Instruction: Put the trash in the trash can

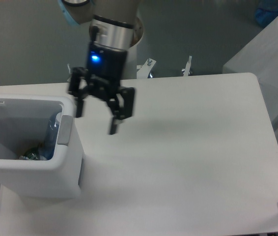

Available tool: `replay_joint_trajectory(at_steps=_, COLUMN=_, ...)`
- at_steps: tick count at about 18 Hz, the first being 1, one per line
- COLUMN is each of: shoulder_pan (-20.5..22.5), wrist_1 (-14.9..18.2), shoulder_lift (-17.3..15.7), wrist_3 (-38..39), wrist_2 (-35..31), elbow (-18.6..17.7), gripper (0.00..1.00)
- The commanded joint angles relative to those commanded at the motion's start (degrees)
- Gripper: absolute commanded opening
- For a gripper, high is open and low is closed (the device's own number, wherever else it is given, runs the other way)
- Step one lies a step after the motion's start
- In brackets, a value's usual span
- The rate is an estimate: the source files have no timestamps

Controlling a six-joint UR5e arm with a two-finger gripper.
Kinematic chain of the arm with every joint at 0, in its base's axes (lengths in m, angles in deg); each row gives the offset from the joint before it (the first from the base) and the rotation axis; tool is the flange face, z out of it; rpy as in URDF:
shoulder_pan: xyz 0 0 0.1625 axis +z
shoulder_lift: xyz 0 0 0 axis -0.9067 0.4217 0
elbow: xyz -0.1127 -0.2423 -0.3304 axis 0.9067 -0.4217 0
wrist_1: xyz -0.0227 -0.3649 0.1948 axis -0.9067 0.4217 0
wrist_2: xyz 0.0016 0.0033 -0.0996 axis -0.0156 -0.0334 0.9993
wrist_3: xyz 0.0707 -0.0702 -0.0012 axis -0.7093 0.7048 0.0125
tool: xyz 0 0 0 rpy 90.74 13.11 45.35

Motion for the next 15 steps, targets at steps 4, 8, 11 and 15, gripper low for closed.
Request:
replay_joint_trajectory(at_steps=4, shoulder_pan=8.44, wrist_1=5.08, shoulder_lift=-3.87, wrist_3=-16.81, wrist_2=-6.26, elbow=-4.84, gripper=1.0)
replay_joint_trajectory(at_steps=8, shoulder_pan=11.1, wrist_1=16.14, shoulder_lift=-6.95, wrist_3=-24.12, wrist_2=-9.41, elbow=-4.94, gripper=1.0)
replay_joint_trajectory(at_steps=11, shoulder_pan=10.75, wrist_1=20.9, shoulder_lift=-8.8, wrist_3=-24.13, wrist_2=-17.15, elbow=-5.47, gripper=1.0)
replay_joint_trajectory(at_steps=15, shoulder_pan=11.45, wrist_1=28.47, shoulder_lift=-8.45, wrist_3=-21.77, wrist_2=-17.08, elbow=-5.47, gripper=1.0)
